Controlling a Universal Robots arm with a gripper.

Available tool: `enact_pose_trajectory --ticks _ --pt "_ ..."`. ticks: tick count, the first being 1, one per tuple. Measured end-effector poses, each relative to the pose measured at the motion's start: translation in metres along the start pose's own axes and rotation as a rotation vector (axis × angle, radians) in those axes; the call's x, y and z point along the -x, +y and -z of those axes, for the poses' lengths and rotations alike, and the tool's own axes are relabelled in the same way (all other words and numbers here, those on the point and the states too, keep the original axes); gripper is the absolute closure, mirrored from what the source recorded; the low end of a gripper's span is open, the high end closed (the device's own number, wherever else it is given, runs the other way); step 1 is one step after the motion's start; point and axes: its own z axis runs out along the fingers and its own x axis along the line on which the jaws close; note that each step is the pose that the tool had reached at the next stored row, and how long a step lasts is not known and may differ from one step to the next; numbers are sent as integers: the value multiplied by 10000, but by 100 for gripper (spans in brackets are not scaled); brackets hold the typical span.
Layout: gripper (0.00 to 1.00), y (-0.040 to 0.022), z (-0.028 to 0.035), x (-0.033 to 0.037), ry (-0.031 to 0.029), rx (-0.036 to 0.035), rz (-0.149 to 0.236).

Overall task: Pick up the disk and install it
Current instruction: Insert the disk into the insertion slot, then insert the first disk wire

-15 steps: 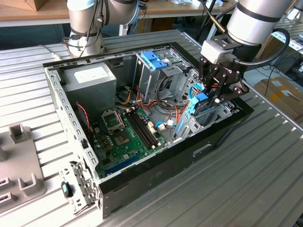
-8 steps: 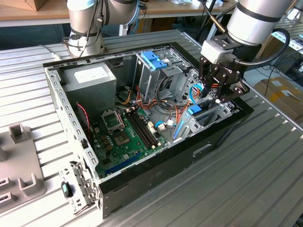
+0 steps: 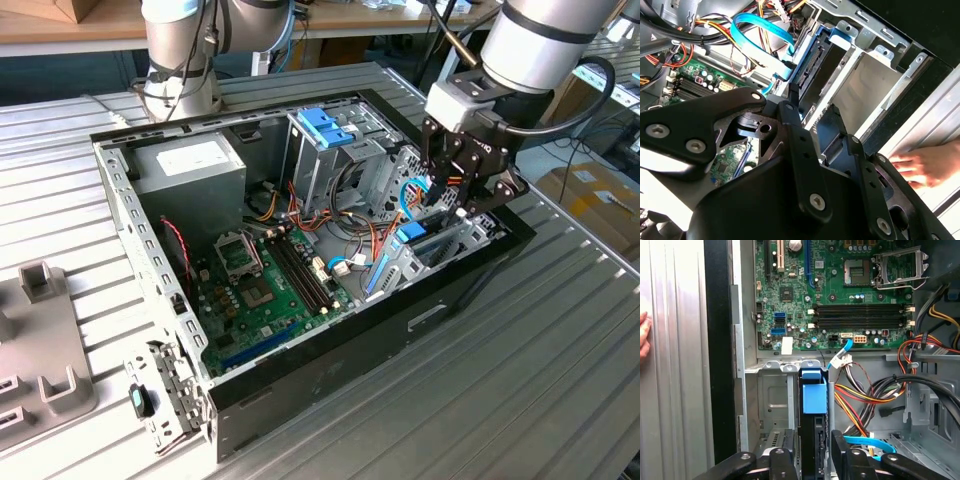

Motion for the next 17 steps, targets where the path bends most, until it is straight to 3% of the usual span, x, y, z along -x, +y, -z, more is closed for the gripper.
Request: enact_pose_trajectory --ticks 17 --pt "57 -2 50 -1 6 1 0"
